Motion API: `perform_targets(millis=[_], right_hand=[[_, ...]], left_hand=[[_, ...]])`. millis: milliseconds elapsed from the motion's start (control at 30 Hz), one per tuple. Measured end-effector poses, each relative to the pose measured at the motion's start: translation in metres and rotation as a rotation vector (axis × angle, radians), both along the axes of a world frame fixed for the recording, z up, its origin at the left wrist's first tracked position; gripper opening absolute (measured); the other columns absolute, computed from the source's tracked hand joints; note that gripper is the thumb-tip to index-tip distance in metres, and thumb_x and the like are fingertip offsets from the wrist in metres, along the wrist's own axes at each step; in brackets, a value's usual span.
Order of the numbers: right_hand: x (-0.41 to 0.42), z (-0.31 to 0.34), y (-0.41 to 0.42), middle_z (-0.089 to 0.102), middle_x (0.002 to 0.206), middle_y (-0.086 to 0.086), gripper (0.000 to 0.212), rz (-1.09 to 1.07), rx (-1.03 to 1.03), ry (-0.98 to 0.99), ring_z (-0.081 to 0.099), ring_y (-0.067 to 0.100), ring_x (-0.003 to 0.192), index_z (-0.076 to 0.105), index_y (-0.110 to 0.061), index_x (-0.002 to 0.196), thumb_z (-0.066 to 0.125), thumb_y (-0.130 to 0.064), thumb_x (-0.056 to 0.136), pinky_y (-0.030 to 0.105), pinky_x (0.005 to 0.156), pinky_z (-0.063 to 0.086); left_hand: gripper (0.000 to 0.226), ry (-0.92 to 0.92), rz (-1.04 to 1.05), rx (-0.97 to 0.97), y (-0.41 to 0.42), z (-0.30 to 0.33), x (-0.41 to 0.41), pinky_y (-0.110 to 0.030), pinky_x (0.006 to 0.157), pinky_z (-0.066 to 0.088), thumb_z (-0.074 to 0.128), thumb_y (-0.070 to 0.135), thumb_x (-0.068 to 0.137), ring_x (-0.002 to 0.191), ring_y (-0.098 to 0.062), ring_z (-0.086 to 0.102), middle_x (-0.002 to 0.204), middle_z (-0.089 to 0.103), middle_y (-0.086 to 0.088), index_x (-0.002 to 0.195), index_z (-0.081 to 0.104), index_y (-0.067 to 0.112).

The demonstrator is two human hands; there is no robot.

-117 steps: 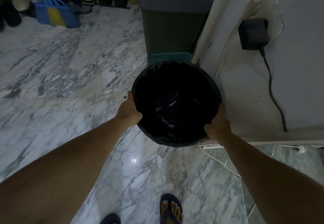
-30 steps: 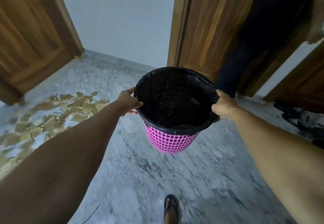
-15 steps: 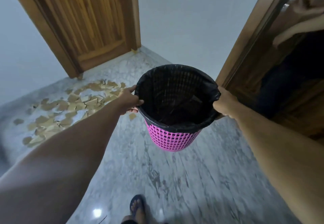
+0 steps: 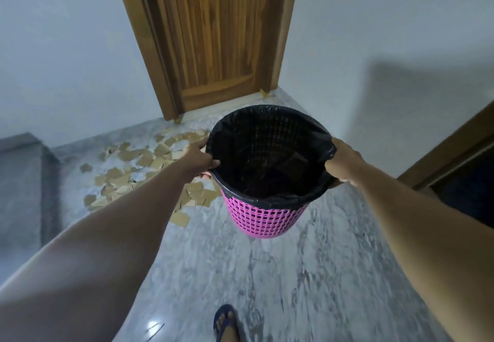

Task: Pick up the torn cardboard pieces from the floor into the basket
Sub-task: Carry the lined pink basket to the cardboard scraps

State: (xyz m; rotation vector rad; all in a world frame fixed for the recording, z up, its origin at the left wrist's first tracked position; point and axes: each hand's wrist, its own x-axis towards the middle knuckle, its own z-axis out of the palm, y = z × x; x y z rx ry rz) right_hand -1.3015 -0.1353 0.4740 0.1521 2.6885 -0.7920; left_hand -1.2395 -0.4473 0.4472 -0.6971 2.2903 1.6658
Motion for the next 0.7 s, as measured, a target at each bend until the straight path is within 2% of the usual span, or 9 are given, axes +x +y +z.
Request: perform_targets(millis=[100, 167, 233, 300, 400, 467, 567, 633, 700], right_hand=[[-0.043, 0.003, -0.038, 0.064, 0.097, 0.013, 0.036, 0.104, -0.021, -0.006, 0.068, 0.030, 0.061, 0.055, -0.015, 0.112, 0.039, 0.007, 0.088, 0.032, 0.043, 0.056], [-0.072, 0.005, -0.061, 0.067, 0.094, 0.018, 0.031, 0.171, -0.032, -0.008, 0.071, 0.032, 0.059, 0.058, -0.010, 0.106, 0.039, 0.007, 0.088, 0.036, 0.045, 0.058], [-0.099, 0.007, -0.085, 0.066, 0.095, 0.017, 0.031, 0.223, 0.001, 0.001, 0.071, 0.030, 0.053, 0.053, -0.012, 0.109, 0.038, 0.004, 0.087, 0.034, 0.043, 0.057], [-0.124, 0.006, -0.106, 0.063, 0.095, 0.014, 0.034, 0.278, 0.008, 0.017, 0.071, 0.031, 0.055, 0.047, -0.016, 0.114, 0.037, 0.002, 0.087, 0.033, 0.044, 0.056], [-0.164, -0.001, -0.141, 0.062, 0.102, 0.015, 0.031, 0.374, -0.025, 0.066, 0.067, 0.035, 0.070, 0.052, -0.015, 0.114, 0.042, -0.005, 0.086, 0.041, 0.055, 0.059], [-0.192, -0.005, -0.165, 0.059, 0.117, 0.012, 0.041, 0.399, -0.037, 0.049, 0.064, 0.034, 0.080, 0.047, -0.015, 0.130, 0.045, -0.008, 0.089, 0.037, 0.053, 0.057], [-0.227, -0.007, -0.198, 0.043, 0.138, 0.021, 0.067, 0.397, 0.005, -0.003, 0.052, 0.042, 0.115, 0.018, -0.007, 0.150, 0.052, -0.005, 0.092, 0.035, 0.060, 0.054], [-0.248, -0.008, -0.223, 0.042, 0.138, 0.023, 0.070, 0.417, 0.004, -0.038, 0.052, 0.043, 0.116, 0.018, -0.005, 0.148, 0.058, -0.006, 0.089, 0.035, 0.051, 0.054], [-0.262, -0.005, -0.247, 0.046, 0.132, 0.023, 0.067, 0.456, -0.001, -0.034, 0.060, 0.041, 0.105, 0.026, -0.004, 0.143, 0.062, -0.008, 0.087, 0.039, 0.052, 0.059]], left_hand=[[0.081, -0.012, 0.078, 0.007, -0.031, 0.000, -0.023, -0.031, 0.054, 0.048, 0.062, -0.010, 0.083, 0.057, -0.026, 0.057, 0.077, 0.064, -0.010, 0.149, 0.031, 0.024], [0.080, -0.009, 0.132, -0.025, -0.049, 0.003, -0.036, -0.022, 0.042, 0.046, 0.063, -0.009, 0.083, 0.054, -0.023, 0.055, 0.075, 0.062, -0.008, 0.149, 0.032, 0.025], [0.078, -0.008, 0.181, -0.055, -0.066, 0.007, -0.048, -0.017, 0.034, 0.040, 0.063, -0.008, 0.084, 0.051, -0.019, 0.052, 0.075, 0.060, -0.006, 0.148, 0.033, 0.024], [0.079, -0.017, 0.219, -0.069, -0.083, 0.004, -0.061, -0.020, 0.036, 0.042, 0.064, -0.007, 0.083, 0.053, -0.020, 0.054, 0.085, 0.064, -0.010, 0.148, 0.032, 0.025], [0.082, -0.031, 0.305, -0.077, -0.107, 0.000, -0.078, -0.021, 0.038, 0.045, 0.066, -0.006, 0.082, 0.055, -0.020, 0.056, 0.101, 0.066, -0.015, 0.149, 0.032, 0.027], [0.082, -0.042, 0.391, -0.097, -0.120, 0.000, -0.089, -0.019, 0.036, 0.045, 0.065, -0.006, 0.083, 0.056, -0.020, 0.054, 0.095, 0.064, -0.010, 0.149, 0.030, 0.027], [0.080, -0.061, 0.484, -0.100, -0.137, 0.001, -0.102, -0.016, 0.033, 0.043, 0.063, -0.006, 0.085, 0.055, -0.017, 0.051, 0.086, 0.060, -0.007, 0.150, 0.028, 0.025], [0.081, -0.063, 0.557, -0.112, -0.151, -0.002, -0.106, -0.016, 0.034, 0.045, 0.065, -0.004, 0.085, 0.055, -0.018, 0.054, 0.085, 0.060, -0.005, 0.150, 0.026, 0.025], [0.083, -0.086, 0.618, -0.119, -0.161, -0.004, -0.106, -0.017, 0.036, 0.047, 0.066, 0.000, 0.086, 0.056, -0.018, 0.056, 0.087, 0.061, -0.005, 0.152, 0.020, 0.020]])
